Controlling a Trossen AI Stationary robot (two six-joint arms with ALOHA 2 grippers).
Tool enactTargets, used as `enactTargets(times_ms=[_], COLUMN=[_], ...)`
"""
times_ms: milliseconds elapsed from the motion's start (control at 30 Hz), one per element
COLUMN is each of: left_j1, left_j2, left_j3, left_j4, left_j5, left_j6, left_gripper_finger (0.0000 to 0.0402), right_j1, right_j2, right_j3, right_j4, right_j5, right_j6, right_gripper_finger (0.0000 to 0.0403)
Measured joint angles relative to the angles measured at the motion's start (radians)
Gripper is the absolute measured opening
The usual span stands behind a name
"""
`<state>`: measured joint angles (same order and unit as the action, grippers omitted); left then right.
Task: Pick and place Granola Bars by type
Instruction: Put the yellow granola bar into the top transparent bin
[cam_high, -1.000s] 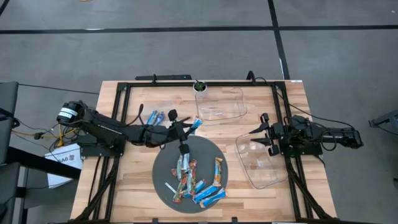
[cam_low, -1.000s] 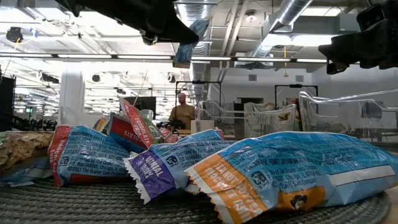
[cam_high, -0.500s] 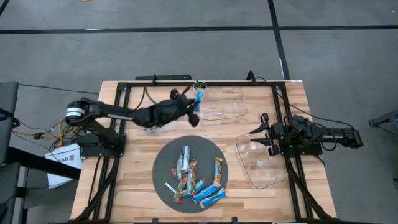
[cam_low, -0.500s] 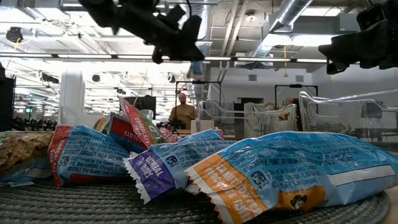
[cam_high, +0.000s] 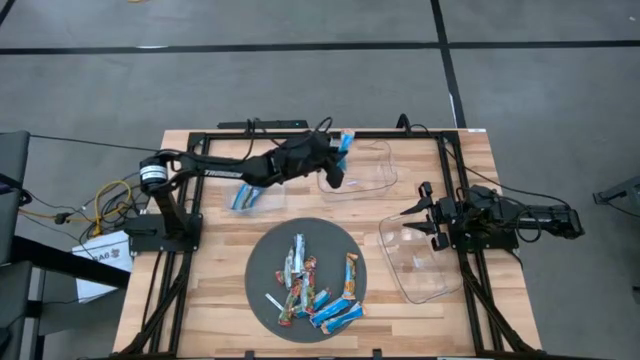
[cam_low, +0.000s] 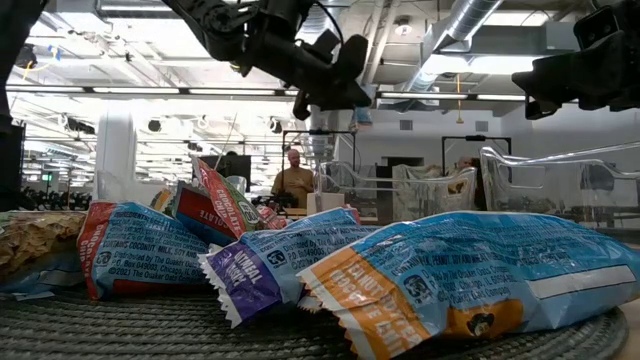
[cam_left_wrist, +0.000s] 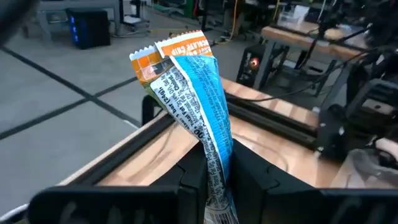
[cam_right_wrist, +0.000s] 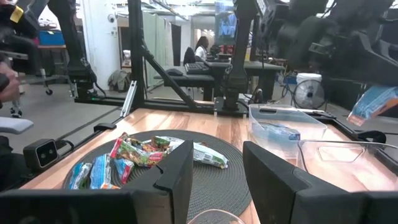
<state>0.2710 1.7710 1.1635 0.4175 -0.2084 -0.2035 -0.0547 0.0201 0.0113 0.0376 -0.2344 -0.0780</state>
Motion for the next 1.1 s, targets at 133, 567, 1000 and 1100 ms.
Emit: enactTargets(times_ms=[133, 567, 1000, 1100], left_j1=[0.001, 0.013, 0.021, 0.019], left_j2=[0.001, 0.000, 0.104, 0.108], left_j3=[0.000, -0.001, -0.002, -0.001], left_j4=[-0.037, -0.206, -0.230, -0.229], left_j5=[-0.088, -0.154, -0.085, -0.091], left_j6=[-0.041, -0.290, -0.468, -0.456], left_gripper_finger=[0.0048, 0.0048, 0.0048, 0.0050], right_j1=[0.000, 0.000, 0.000, 0.000], right_j2=[0.000, 0.000, 0.000, 0.000], right_j3=[0.000, 0.000, 0.000, 0.000], right_j4=[0.000, 0.000, 0.000, 0.000], right_j5=[0.000, 0.000, 0.000, 0.000], right_j6=[0.000, 0.000, 0.000, 0.000], right_gripper_finger=[0.0134, 0.0134, 0.0133, 0.0133])
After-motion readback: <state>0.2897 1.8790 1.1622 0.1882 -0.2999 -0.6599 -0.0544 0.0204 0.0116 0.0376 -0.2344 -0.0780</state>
